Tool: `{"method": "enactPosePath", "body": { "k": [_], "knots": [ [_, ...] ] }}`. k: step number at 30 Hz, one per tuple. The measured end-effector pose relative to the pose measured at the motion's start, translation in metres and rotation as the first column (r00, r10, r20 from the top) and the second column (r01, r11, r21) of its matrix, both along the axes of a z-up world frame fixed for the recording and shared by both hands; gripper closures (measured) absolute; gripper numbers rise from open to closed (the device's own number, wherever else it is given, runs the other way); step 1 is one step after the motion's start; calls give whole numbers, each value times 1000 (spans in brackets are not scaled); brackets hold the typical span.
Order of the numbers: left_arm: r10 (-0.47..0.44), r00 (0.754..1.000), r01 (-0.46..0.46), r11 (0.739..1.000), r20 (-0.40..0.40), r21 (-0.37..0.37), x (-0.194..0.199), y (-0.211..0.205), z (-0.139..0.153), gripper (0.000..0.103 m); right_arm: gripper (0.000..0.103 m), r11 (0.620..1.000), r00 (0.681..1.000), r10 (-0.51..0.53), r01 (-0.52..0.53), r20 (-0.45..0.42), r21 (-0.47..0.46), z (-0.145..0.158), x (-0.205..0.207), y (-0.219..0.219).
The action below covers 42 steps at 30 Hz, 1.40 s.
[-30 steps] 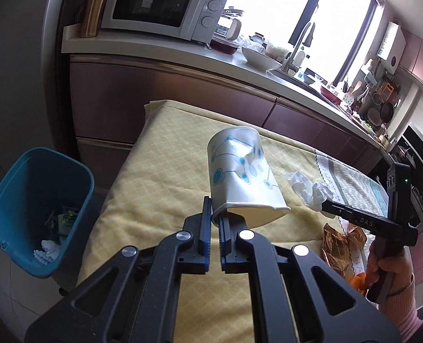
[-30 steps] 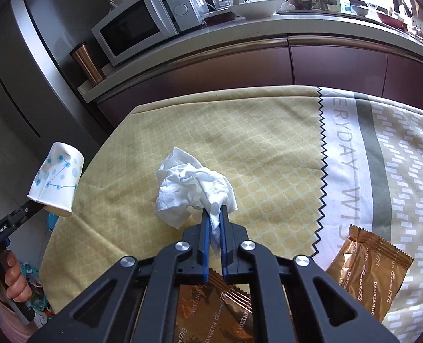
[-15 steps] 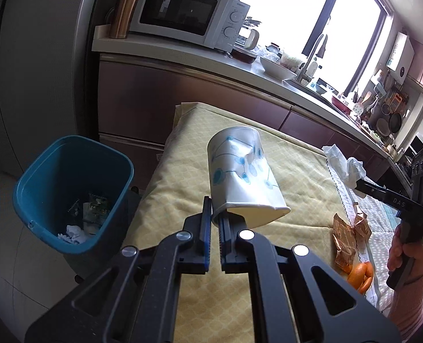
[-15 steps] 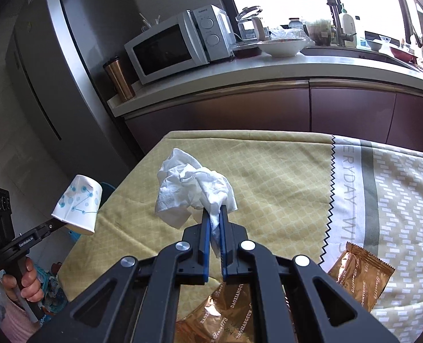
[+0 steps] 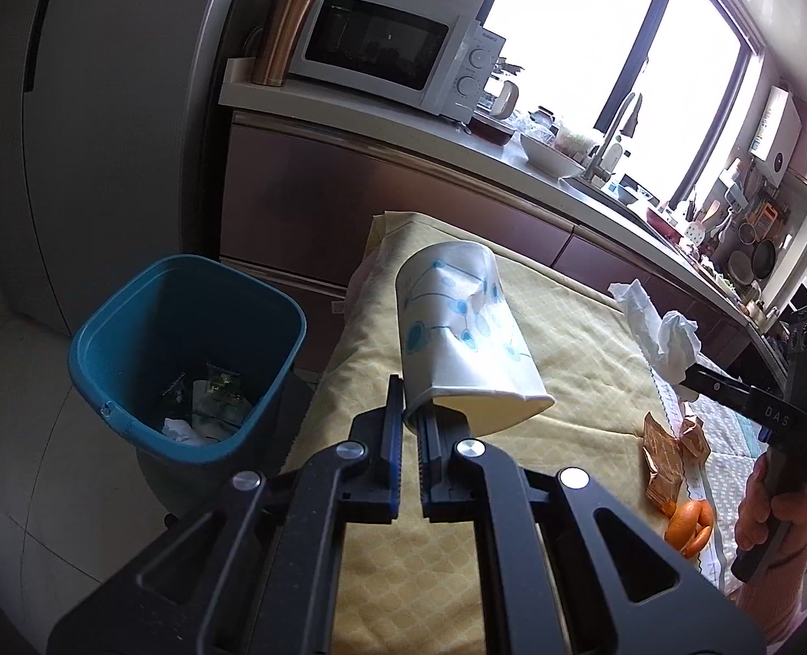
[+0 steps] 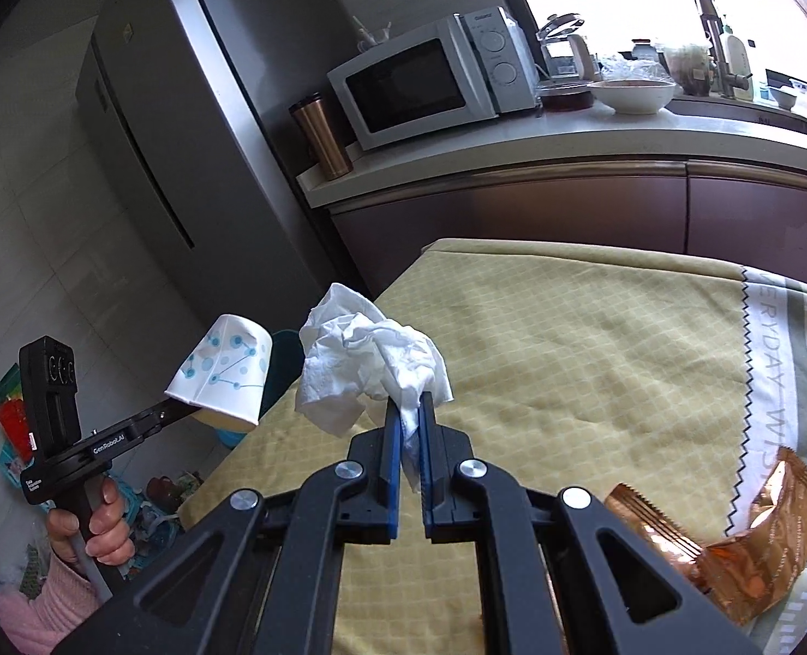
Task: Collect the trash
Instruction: 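Carry the cup and tissue over the teal bin and open both tools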
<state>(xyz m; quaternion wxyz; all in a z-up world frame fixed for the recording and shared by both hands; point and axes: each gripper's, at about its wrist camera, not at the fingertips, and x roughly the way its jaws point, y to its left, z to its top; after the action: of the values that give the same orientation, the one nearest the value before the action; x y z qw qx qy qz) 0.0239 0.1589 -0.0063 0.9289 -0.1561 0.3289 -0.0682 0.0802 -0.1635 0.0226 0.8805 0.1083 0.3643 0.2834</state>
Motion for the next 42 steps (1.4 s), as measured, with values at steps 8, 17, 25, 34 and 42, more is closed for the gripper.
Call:
{"method": "enactPosePath", "body": {
  "k": [8, 17, 25, 34, 42],
  "knots": [
    [49, 999, -48, 999, 3, -7, -13, 19, -1, 98, 98, 996, 996, 85, -84, -22, 16, -7, -1, 40],
    [102, 995, -102, 995, 1, -4, -23, 41, -1, 98, 98, 989, 988, 149, -149, -30, 4, -11, -1, 74],
    [161, 987, -161, 987, -5, -9, -28, 65, -3, 98, 98, 981, 980, 192, -192, -46, -2, -18, 10, 102],
    [213, 977, -214, 977, -16, -4, -29, 85, -7, 98, 98, 969, 968, 243, -245, -60, -16, -24, 19, 131],
    [248, 968, -248, 969, -27, 4, -27, 96, -12, 98, 98, 961, 959, 273, -276, -74, -30, -27, 29, 156]
  ]
}}
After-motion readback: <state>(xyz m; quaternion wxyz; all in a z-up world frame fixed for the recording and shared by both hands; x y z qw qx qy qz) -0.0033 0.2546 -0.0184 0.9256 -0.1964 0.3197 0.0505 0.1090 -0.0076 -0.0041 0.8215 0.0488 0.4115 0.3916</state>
